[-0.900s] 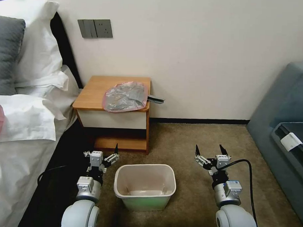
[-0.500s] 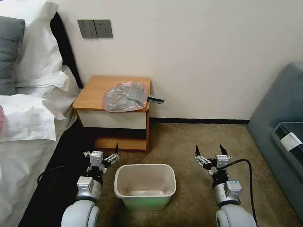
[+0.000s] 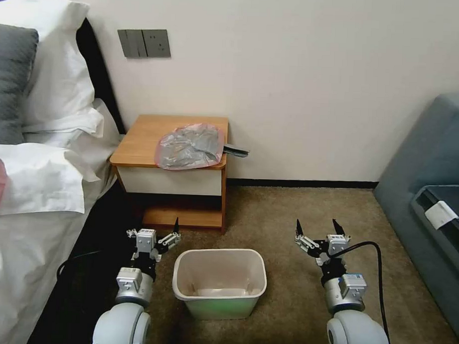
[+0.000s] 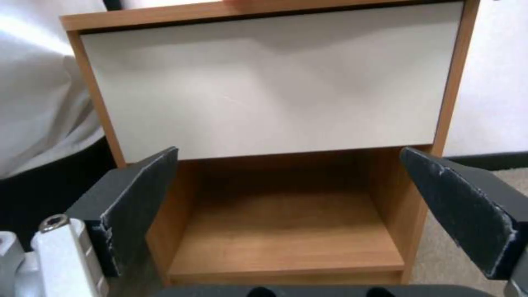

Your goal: Pick up the garbage bag from the table and place it over the trash can.

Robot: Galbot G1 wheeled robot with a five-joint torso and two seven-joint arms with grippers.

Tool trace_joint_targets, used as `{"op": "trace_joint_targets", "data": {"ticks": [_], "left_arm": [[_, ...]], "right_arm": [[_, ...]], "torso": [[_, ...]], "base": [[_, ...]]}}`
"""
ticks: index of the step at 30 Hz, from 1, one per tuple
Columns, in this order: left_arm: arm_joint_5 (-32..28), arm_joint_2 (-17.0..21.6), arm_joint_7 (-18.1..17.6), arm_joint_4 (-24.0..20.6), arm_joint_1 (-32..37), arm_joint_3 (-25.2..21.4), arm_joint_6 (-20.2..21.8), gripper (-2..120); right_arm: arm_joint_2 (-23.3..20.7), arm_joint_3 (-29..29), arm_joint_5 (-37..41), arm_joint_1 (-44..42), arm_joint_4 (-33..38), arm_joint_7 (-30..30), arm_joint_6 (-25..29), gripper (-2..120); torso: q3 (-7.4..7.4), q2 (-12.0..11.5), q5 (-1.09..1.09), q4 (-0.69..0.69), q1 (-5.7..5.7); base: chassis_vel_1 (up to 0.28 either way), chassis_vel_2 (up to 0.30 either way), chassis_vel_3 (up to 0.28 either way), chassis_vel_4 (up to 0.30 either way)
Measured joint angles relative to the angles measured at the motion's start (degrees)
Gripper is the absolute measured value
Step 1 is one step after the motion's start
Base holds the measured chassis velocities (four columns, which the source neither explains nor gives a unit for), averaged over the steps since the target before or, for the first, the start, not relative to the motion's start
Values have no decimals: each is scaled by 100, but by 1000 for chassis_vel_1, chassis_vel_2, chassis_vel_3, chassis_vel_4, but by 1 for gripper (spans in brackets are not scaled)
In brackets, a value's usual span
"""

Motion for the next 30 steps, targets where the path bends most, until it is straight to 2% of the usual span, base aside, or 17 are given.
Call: {"op": "trace_joint_targets", "data": {"ticks": [11, 14, 30], "left_arm": [[-7, 0, 0, -14, 7, -7, 4, 100], [-136, 0, 2, -196, 91, -117, 66, 100], [-1622, -9, 48, -2228, 1080, -1339, 819, 100]], "right_arm": [[0, -1, 2, -9, 24, 0, -5, 100], [4, -12, 39, -96, 251, 0, -83, 100], [104, -209, 519, -1119, 2807, 21, -1033, 100]], "torso": [[0, 0, 0, 0, 0], [0, 0, 0, 0, 0], [-1, 0, -2, 0, 0]], "base": [[0, 0, 0, 0], [0, 0, 0, 0], [0, 0, 0, 0]]}}
